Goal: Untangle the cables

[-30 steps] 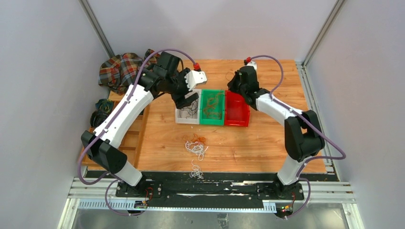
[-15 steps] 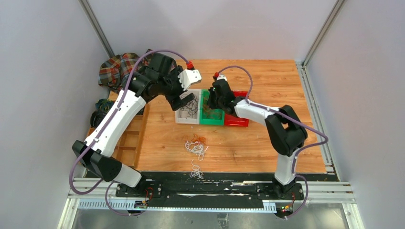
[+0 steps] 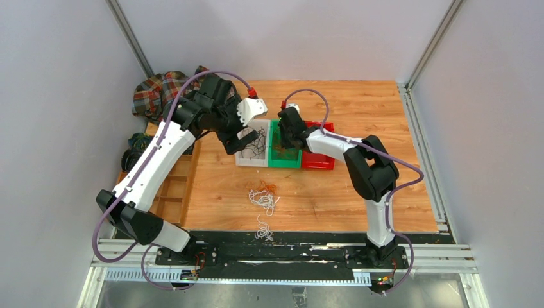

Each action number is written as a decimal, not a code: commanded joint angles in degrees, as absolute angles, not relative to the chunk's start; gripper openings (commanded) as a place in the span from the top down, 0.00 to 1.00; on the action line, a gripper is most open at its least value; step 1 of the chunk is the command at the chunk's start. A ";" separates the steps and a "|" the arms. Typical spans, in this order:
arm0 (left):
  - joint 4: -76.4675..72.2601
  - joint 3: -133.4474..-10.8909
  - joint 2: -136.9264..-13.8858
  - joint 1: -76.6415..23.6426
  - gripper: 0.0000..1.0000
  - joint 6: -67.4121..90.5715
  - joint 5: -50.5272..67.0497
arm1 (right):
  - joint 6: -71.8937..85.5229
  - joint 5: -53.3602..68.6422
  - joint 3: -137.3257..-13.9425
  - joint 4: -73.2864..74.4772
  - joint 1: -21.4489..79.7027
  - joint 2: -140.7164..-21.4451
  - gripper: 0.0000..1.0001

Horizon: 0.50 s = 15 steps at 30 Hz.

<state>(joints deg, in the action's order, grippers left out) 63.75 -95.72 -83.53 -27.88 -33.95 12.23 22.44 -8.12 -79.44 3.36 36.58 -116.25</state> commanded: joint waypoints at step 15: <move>67.12 -101.11 -85.10 -25.84 0.02 -35.44 6.55 | 17.38 -11.08 -82.04 16.18 38.45 -99.11 0.30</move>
<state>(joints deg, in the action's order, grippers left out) 65.82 -98.37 -85.41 -26.68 -34.92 8.88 18.50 -9.65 -81.56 11.51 37.93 -100.16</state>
